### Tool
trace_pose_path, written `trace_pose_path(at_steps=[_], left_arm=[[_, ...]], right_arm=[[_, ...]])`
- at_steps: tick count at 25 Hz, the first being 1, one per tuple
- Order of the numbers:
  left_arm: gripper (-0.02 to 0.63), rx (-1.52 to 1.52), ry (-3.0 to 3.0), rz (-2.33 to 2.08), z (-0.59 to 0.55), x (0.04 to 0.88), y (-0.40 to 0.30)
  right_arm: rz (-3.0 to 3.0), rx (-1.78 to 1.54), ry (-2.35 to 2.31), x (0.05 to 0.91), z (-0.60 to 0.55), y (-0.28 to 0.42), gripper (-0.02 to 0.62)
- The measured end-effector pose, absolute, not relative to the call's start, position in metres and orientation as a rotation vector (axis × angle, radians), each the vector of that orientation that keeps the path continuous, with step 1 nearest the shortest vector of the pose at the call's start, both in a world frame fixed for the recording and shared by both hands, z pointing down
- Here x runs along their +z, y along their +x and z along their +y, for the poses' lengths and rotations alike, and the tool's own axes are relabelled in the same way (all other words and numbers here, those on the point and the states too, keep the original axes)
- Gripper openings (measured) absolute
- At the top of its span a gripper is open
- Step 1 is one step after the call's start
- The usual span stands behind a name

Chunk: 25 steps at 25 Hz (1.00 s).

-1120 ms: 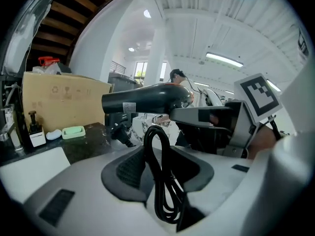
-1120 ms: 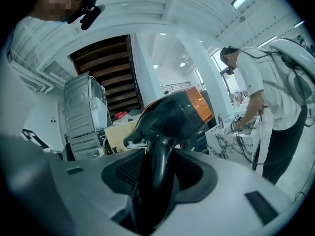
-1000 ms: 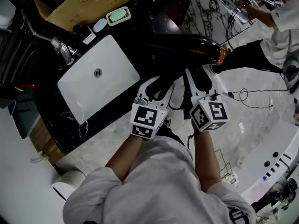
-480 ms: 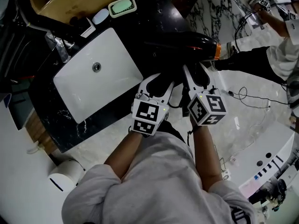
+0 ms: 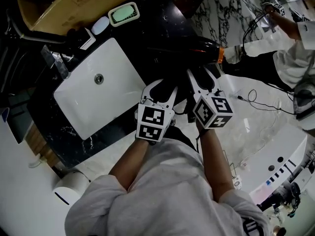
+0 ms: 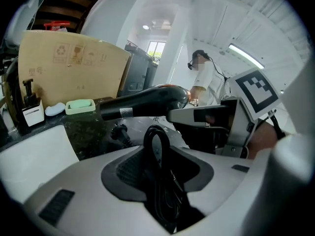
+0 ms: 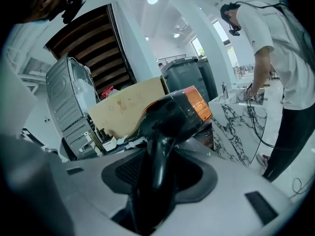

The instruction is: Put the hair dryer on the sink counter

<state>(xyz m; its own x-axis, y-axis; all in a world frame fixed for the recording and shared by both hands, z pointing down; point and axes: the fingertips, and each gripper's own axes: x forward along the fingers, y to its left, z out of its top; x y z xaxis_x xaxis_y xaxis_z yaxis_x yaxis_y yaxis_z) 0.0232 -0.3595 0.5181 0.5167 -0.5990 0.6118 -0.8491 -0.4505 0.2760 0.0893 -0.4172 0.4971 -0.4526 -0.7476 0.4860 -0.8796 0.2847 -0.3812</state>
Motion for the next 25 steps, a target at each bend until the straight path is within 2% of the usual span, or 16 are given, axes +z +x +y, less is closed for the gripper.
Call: trace_pose_path(at_steps=[25], left_arm=[[0.163,0.647,2.179,-1.128,-0.380,0.540,-0.002]], right_arm=[[-2.269,1.111,1.504,0.534,-0.437,0.066,0.190]])
